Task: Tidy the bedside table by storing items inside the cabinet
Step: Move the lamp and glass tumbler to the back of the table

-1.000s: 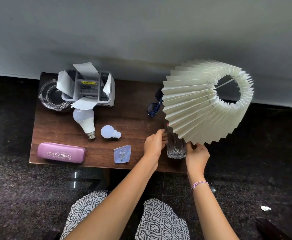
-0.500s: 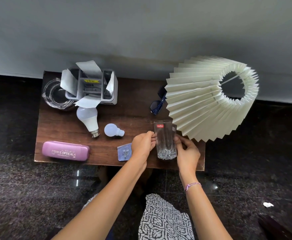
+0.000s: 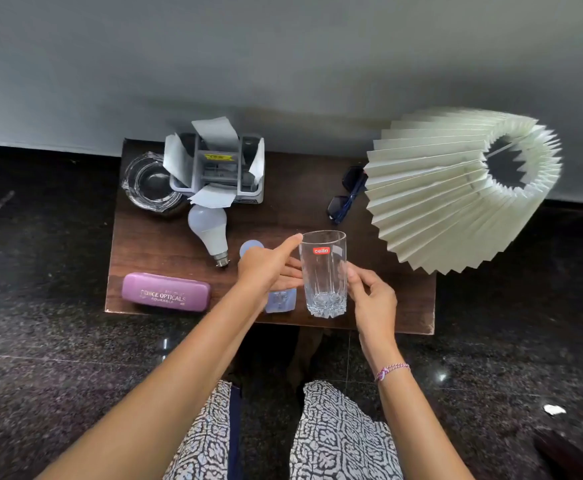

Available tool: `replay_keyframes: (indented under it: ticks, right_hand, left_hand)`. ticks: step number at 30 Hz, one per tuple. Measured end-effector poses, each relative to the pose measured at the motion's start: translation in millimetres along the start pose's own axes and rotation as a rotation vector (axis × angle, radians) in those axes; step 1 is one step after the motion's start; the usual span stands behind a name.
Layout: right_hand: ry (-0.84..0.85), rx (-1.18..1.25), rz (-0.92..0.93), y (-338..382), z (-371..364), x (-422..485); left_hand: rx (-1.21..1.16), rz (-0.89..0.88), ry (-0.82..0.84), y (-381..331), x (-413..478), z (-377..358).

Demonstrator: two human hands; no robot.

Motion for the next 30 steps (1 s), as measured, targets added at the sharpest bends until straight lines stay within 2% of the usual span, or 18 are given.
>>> replay_keyframes:
  ticks: [7,12,22,30]
  right_hand:
    - [0.114,0.03,0.007,7,-31,-15]
    - [0.212,0.109,-0.104,25,-60,-32]
    - [0.369,-0.011,-0.24,68,-111,-45]
    - [0.452,-0.119,-0.22,87,-154,-49]
  left_hand:
    - [0.049,-0.019,0.049,-12,-1,45]
    - [0.12,-0.129,-0.04,-16,1,80]
    - [0.201,-0.181,-0.049,-24,-7,149]
    - [0.203,-0.241,-0.101,-30,-6,196]
Point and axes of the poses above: each hand's wrist, its own x-axis towards the middle knuckle, its own z-axis out of the back of the hand, y = z × x, the point moved 3 cm from there along x, towards the middle knuckle, and after that the axes turned 7 degrees about -z, right-handed, at the moved point
